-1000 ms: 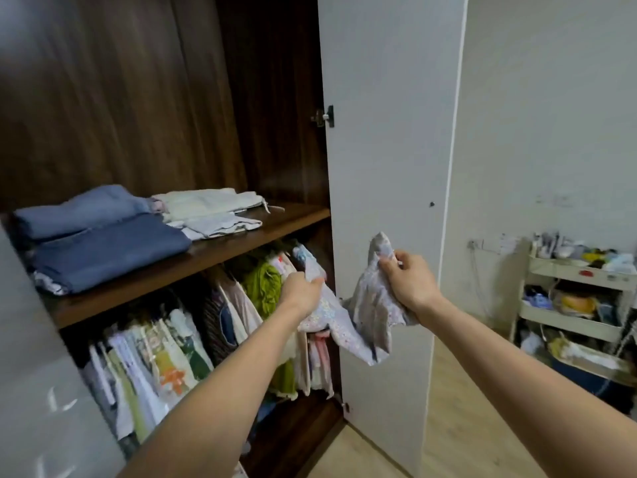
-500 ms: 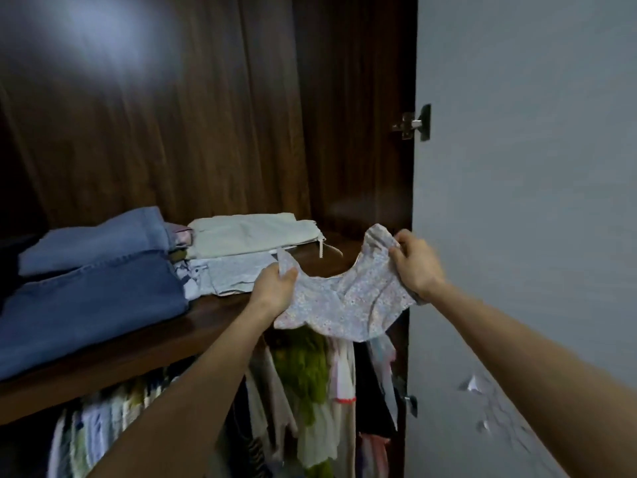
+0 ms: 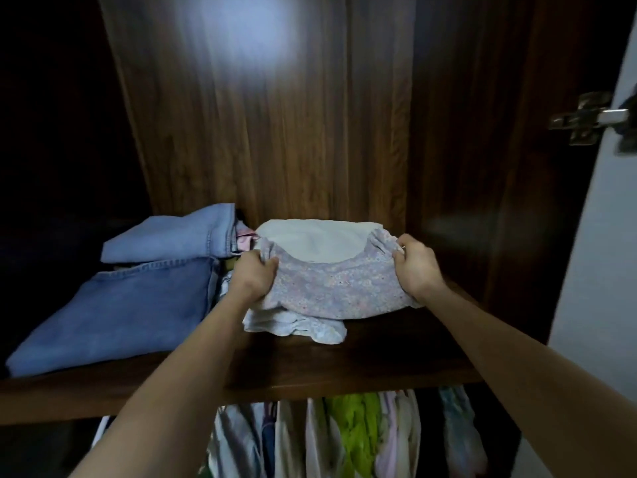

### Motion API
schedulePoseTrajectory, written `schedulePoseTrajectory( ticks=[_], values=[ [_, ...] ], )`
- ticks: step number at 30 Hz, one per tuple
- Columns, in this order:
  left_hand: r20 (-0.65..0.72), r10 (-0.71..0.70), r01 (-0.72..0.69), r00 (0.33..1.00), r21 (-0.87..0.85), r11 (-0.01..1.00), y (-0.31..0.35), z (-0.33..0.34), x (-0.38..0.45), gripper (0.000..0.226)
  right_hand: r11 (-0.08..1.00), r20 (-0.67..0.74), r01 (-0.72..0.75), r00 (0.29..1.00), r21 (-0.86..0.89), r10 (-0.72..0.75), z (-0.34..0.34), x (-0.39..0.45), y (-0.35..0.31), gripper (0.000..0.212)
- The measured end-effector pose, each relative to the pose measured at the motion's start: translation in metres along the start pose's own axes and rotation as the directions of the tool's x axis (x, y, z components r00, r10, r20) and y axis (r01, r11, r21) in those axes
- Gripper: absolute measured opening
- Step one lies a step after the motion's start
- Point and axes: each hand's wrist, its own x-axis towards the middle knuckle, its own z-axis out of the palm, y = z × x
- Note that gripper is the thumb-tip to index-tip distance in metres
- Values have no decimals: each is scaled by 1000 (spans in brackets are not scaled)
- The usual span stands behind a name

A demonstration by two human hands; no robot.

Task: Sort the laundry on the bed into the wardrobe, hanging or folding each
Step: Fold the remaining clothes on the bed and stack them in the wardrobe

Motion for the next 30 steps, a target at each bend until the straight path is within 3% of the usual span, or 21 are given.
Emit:
schedulePoseTrajectory(
  ticks=[4, 7, 13, 19, 21, 23, 25, 27, 30],
  values=[
    [1, -36, 36, 999, 7, 999, -5, 5, 16, 34, 998, 6, 25, 1000, -52, -24, 12, 18, 3, 16],
    [17, -16, 17, 1000, -27, 999, 9, 23, 23, 35, 980, 21, 53, 999, -191, -50, 0, 33, 17, 12],
    [154, 53, -42, 987, -72, 997, 44, 98, 7, 35, 774, 174, 126, 985, -621, -21, -41, 33, 52, 11],
    [151, 37, -45, 988, 53, 998, 34, 123, -1, 36, 752, 165, 64, 985, -656, 60, -33, 25, 81, 22],
    [93, 122, -132, 988, 111, 985, 32, 121, -8, 41, 698, 164, 102, 986, -708, 22, -27, 25, 83, 33],
    [65, 336, -342, 939, 216, 914, 35, 124, -15, 54, 684, 190, 152, 982, -714, -21, -16, 23, 84, 46],
    [209, 440, -486, 874, 323, 812, 41, 133, -19, 60, 729, 284, 217, 958, -649, -33, 1, 17, 84, 50],
    [409, 347, -515, 844, 437, 737, 42, 148, -21, 68, 788, 408, 242, 913, -567, 13, 20, 6, 88, 57],
    [550, 170, -511, 818, 558, 654, 39, 166, -22, 77, 835, 439, 105, 882, -540, 173, 24, 0, 104, 63]
  ],
)
